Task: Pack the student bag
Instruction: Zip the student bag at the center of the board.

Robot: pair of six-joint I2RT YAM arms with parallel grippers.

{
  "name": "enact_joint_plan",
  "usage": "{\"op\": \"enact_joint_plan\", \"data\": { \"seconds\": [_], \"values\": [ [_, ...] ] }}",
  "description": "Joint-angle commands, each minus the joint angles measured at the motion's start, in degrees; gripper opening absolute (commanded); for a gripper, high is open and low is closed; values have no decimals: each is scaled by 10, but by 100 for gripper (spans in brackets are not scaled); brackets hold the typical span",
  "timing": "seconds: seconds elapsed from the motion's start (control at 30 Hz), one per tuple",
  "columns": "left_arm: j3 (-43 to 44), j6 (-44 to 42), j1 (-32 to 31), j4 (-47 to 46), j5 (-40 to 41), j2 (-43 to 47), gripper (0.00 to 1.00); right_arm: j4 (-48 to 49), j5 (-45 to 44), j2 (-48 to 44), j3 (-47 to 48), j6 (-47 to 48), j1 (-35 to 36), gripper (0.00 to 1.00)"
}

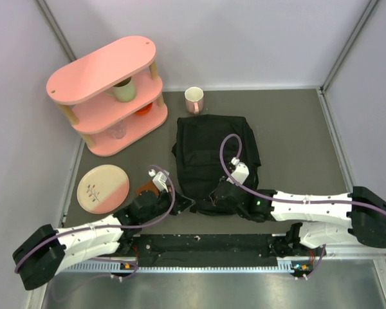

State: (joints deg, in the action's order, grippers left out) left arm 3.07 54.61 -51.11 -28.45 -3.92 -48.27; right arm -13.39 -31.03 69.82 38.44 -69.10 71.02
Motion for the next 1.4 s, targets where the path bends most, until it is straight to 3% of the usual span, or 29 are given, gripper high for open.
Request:
{"op": "enact_joint_plan", "data": {
  "seconds": [0.0,0.3,1.07,1.1,1.17,1.23,1.27,1.33,1.37],
  "values": [
    [-28,-19,0,8,34,34,0,-15,-34,-24,-11,8,1,0],
    [-49,-9,0,108,90,131,0,-57,-61,-104,-48,6,1,0],
    [-2,7,12,274,171,217,0,-183,-110,-269,-111,-22,-19,0],
    [4,5,12,281,171,223,10,-182,-107,-271,-114,-22,-26,0],
    [13,2,12,299,162,232,47,-178,-99,-268,-115,-8,-28,0],
    [39,-19,12,332,150,243,66,-159,-92,-266,-110,22,-28,0],
    [52,-24,11,351,134,248,81,-151,-85,-266,-110,31,-28,0],
    [94,-42,10,413,140,259,98,-119,-78,-267,-114,57,-28,0],
    [110,-55,11,430,148,263,98,-110,-70,-266,-116,67,-30,0]
  ]
}}
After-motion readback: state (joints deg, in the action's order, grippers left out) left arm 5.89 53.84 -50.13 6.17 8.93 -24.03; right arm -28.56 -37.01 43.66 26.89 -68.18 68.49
